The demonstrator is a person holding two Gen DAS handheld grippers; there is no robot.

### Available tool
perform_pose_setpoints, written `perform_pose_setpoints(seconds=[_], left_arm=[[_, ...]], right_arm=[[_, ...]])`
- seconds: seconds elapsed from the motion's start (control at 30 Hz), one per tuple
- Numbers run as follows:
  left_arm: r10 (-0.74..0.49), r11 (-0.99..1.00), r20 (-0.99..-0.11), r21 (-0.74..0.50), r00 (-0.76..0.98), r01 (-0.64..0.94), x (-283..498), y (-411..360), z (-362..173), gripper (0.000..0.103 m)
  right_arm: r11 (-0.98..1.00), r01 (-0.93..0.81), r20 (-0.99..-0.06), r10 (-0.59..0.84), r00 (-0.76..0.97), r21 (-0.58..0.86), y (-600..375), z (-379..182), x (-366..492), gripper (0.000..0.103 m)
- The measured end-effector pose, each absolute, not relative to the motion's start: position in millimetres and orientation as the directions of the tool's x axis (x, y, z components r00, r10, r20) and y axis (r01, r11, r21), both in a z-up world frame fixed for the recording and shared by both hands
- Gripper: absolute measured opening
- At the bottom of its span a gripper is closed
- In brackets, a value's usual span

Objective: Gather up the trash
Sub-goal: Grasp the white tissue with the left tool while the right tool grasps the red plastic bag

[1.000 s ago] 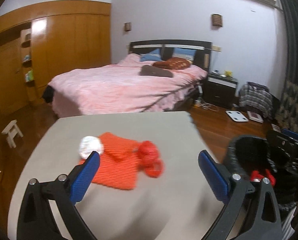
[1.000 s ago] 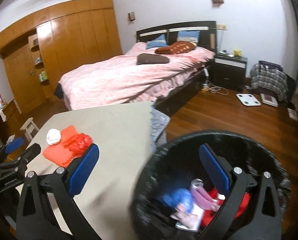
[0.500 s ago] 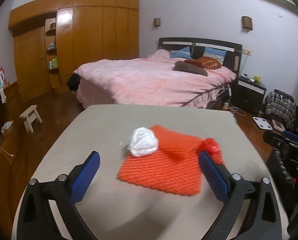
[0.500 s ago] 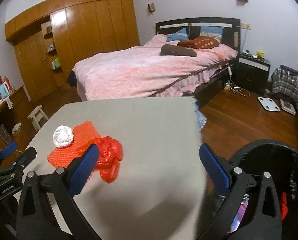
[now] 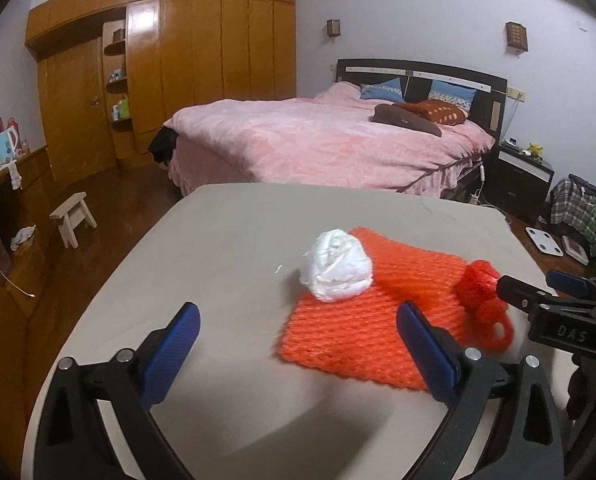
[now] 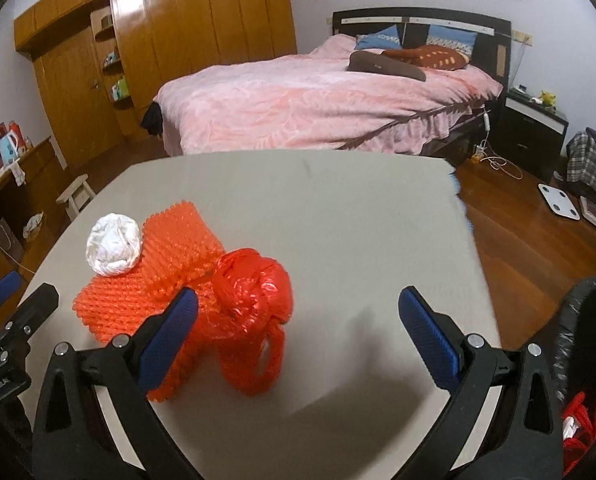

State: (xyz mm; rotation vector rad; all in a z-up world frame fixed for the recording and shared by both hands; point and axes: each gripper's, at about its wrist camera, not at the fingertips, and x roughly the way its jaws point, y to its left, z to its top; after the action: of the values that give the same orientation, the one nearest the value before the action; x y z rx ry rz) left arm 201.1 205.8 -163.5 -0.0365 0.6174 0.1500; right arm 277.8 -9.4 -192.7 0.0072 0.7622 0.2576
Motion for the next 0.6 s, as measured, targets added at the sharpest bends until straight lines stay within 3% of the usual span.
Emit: perform_pose_setpoints(seconds=[0.3,0.37,0.5,0.57,0.6], left_arm=[[0.131,0.987,-0.594,-0.001,0.794,-0.163,205,212,-173,0.097],[0.128,0.987,-0.597,-0.005,0.792,-0.163,205,213,-174,0.097],[0.128,0.986,-0.598,-0.007,0.792,-0.165,205,213,-176,0.097],[0.128,0.986,-0.599,-0.005,0.791,-0.164,205,212,-176,0.097],[0.128,0.986,-0.599,-0.006,0.791,-0.164,205,212,-176,0.097]], right_arm=[[0.962,-0.256,-0.718,0.244,0.652,0.095,9,-205,294,0.096],[0.959,-0.266,-0.730,0.249,0.637,0.095,12,-209,295,0.084],[0.952,-0.285,-0.746,0.270,0.609,0.111,16,-213,297,0.072],[0.945,-0.303,-0.750,0.289,0.595,0.124,17,-214,296,0.056],[0.941,-0.312,-0.755,0.299,0.584,0.132,18,-215,296,0.054]])
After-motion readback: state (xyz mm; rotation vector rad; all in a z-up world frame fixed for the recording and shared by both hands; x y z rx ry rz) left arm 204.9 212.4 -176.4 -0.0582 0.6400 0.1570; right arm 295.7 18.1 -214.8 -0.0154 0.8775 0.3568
